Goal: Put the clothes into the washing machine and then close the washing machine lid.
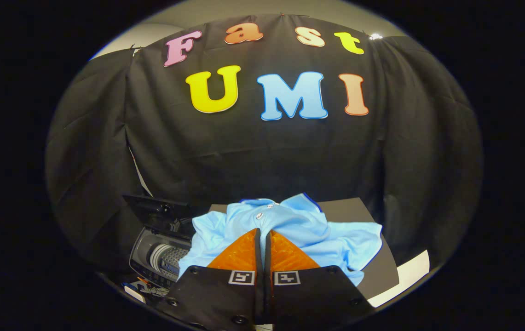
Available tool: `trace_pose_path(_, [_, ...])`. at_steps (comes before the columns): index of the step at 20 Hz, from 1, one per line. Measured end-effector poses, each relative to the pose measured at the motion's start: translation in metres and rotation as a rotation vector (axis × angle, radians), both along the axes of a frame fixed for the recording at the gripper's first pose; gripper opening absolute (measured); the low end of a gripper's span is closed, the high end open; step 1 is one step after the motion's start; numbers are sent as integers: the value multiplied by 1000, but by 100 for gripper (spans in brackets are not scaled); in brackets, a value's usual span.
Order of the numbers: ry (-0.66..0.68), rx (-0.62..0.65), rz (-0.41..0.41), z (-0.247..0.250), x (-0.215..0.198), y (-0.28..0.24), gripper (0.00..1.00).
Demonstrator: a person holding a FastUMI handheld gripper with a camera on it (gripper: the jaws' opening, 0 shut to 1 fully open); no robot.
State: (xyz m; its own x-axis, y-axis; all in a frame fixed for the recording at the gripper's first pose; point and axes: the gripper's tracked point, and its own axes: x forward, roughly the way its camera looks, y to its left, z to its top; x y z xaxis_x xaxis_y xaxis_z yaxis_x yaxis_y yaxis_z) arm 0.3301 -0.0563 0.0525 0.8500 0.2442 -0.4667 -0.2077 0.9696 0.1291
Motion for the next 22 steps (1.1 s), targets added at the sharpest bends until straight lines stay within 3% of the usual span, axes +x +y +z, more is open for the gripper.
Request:
trace_pose_path(6, [-173, 62, 71, 88, -13, 39, 1])
trace_pose_path(8, [-205, 32, 85, 103, -10, 48, 1])
trace_pose_path(13, [88, -74, 106, -19, -25, 62, 2])
trace_pose_path(17, [140, -199, 110, -72, -36, 60, 96])
trace_pose_path(21, [229, -208, 96, -110, -42, 57, 98])
trace_pose_path(22, [232, -207, 95, -112, -42, 57, 77])
